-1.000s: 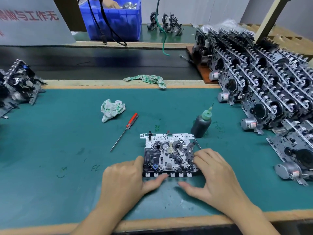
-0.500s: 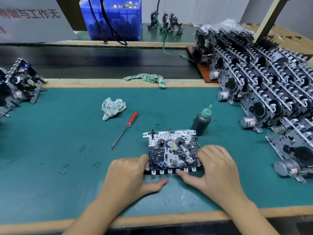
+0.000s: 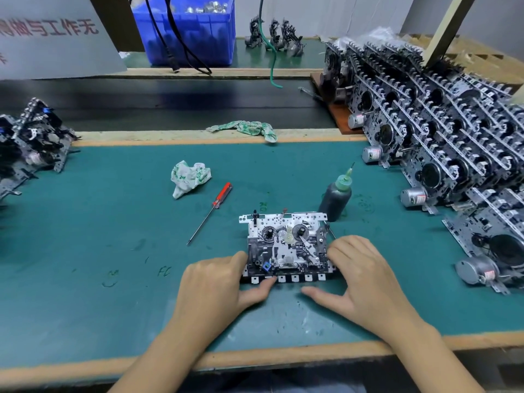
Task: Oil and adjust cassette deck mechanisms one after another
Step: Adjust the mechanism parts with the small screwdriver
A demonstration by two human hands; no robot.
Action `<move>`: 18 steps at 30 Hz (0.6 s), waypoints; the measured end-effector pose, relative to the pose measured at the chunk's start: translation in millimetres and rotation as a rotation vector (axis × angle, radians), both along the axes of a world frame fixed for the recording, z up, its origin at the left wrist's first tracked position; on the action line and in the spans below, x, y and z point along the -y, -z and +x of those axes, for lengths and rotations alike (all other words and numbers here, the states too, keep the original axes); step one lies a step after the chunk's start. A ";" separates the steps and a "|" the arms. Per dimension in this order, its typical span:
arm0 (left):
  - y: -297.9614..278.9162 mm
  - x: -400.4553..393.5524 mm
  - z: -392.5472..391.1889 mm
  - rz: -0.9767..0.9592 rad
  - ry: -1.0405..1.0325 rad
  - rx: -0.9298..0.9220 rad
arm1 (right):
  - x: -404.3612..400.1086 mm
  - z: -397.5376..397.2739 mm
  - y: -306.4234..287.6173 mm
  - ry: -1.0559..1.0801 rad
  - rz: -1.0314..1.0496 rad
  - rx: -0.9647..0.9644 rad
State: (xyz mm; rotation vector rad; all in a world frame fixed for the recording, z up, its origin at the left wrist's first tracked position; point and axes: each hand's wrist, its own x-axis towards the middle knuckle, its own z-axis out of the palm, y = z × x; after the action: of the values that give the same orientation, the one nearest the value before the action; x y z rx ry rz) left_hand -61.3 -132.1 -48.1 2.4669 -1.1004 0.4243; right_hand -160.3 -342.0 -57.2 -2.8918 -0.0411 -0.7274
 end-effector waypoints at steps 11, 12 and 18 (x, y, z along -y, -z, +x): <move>-2.2 1.3 -0.6 -0.052 0.061 -0.075 | -3.7 -1.7 -1.6 0.017 0.018 0.048; -1.6 4.1 -2.6 -0.066 0.023 -0.079 | -3.1 -2.4 -1.6 0.007 0.035 0.040; 0.2 7.7 -2.7 -0.079 -0.067 -0.107 | 0.2 -4.6 -1.7 -0.033 0.088 0.005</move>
State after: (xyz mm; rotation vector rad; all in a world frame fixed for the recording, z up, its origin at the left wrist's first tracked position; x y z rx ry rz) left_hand -64.0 -139.8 -48.3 2.4316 -0.9427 0.3449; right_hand -164.9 -342.2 -55.6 -2.7986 -0.0558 -0.7128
